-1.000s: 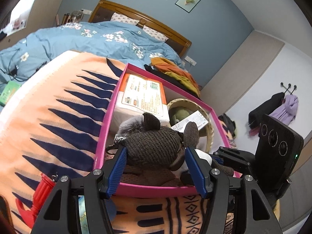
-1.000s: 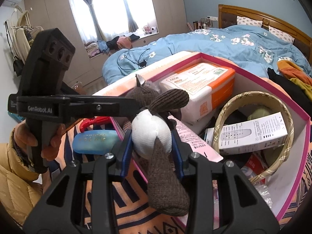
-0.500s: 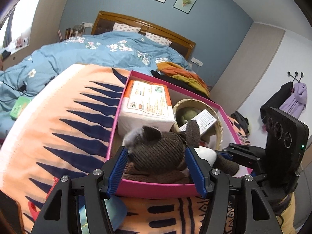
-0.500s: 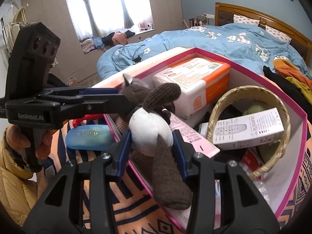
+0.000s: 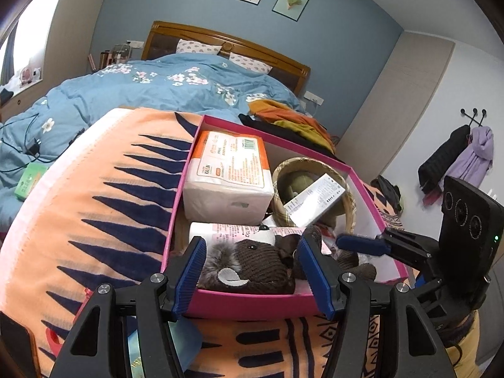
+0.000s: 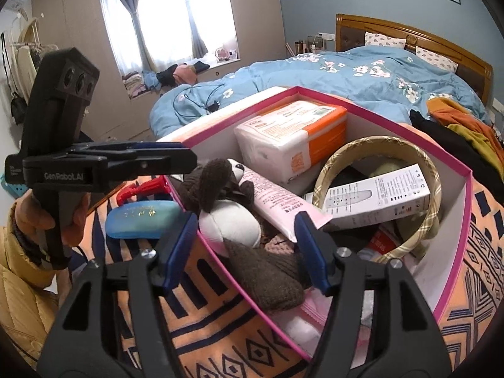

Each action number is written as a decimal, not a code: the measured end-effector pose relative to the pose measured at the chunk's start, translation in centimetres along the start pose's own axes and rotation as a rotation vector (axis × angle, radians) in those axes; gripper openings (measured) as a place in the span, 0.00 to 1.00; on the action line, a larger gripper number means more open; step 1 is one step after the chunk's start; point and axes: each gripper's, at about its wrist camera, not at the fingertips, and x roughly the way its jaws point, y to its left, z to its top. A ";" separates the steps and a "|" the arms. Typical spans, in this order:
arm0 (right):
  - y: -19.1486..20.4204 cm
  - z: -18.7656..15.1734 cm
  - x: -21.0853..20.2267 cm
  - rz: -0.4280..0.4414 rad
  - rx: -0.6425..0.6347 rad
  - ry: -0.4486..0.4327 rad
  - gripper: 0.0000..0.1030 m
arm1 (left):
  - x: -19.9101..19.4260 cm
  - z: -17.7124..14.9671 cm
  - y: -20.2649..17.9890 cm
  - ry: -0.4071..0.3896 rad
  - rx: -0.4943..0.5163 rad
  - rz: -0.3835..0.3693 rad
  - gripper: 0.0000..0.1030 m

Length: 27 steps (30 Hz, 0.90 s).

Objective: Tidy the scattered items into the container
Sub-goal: 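Withdraw the left tool from the box toward the clear plastic bag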

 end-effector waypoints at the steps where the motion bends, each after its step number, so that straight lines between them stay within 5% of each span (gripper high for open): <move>1: 0.2 0.0 0.1 0.000 -0.011 0.006 0.36 | 0.2 0.0 -0.1 0.005 0.003 -0.001 0.61; 4: 0.8 0.2 0.6 0.004 -0.032 0.023 0.28 | 0.8 0.0 -0.3 0.019 0.009 0.002 0.61; 14: 1.0 0.9 2.1 0.011 -0.015 0.044 0.29 | 1.2 -0.2 -0.6 0.022 0.031 0.007 0.63; 19: 1.4 0.0 0.7 -0.027 -0.004 -0.014 0.38 | -0.1 -0.7 -0.5 -0.015 0.026 -0.014 0.70; 22: 1.8 -0.5 -0.3 -0.025 -0.004 -0.048 0.55 | -1.2 -1.0 -0.3 -0.031 0.019 -0.048 0.75; 27: 3.4 -1.9 -2.1 0.000 -0.018 -0.085 0.55 | -3.4 -1.8 0.2 -0.026 -0.002 -0.144 0.75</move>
